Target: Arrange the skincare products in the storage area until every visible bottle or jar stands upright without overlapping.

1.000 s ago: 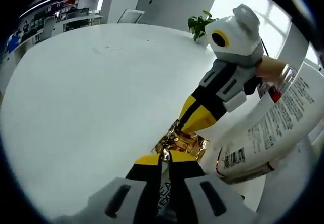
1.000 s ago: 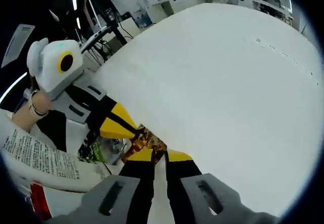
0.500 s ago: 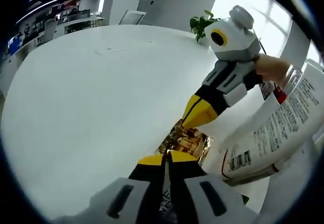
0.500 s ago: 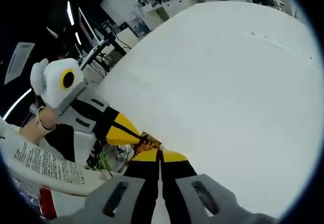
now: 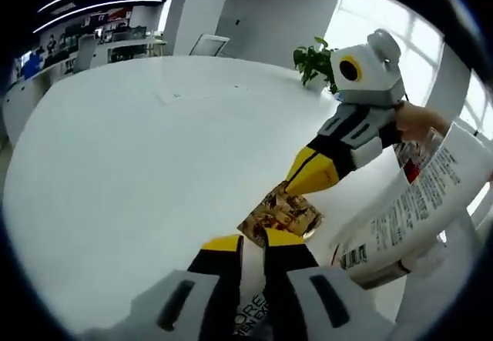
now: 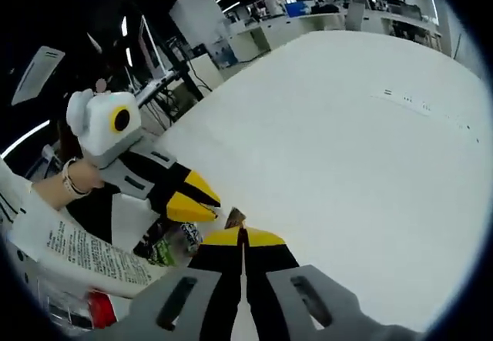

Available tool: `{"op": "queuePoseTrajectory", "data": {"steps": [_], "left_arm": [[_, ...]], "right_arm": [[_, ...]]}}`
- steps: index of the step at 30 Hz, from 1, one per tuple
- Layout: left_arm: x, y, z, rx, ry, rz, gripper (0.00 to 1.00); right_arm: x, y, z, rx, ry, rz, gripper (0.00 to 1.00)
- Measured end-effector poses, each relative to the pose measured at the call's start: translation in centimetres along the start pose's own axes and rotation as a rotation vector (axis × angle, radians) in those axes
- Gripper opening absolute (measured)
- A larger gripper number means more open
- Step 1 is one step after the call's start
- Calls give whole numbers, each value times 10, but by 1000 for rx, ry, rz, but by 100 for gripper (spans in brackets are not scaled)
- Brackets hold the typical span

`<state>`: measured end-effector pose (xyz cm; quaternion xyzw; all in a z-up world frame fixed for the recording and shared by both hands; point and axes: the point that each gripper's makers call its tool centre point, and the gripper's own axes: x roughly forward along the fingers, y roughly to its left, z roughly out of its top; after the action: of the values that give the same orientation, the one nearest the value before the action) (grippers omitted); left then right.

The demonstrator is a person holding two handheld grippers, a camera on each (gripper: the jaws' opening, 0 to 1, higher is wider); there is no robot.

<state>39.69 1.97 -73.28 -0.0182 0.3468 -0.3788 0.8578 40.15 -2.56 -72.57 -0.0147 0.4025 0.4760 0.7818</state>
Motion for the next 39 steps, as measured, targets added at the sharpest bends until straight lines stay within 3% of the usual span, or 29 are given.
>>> {"op": "queuePoseTrajectory", "data": {"steps": [9, 11, 14, 15, 19, 23, 26, 35, 39], "left_arm": [[-25, 2, 22, -32, -92, -25, 13], [-28, -7, 26, -34, -116, -32, 16], [-31, -3, 34, -68, -159, -47, 15], [-32, -4, 35, -115, -159, -69, 16], [-39, -3, 47, -135, -220, -92, 18], [-49, 4, 63, -93, -291, -88, 18], [-57, -5, 71, -166, -326, -178, 19], [-76, -35, 63, -107, -300, -312, 15], [-85, -40, 63, -103, -312, -328, 15]], "right_arm": [[-23, 8, 40, -58, -123, -25, 1], [-28, 11, 47, -71, -148, -22, 1], [-32, 16, 52, -92, -169, -25, 1], [-34, 18, 54, -100, -174, -25, 1], [-42, 31, 66, -112, -229, -5, 1], [-53, 47, 78, -123, -284, 12, 1], [-60, 60, 84, -142, -319, 24, 1], [-78, 86, 97, -153, -394, 70, 1], [-82, 98, 98, -162, -411, 88, 1]]}}
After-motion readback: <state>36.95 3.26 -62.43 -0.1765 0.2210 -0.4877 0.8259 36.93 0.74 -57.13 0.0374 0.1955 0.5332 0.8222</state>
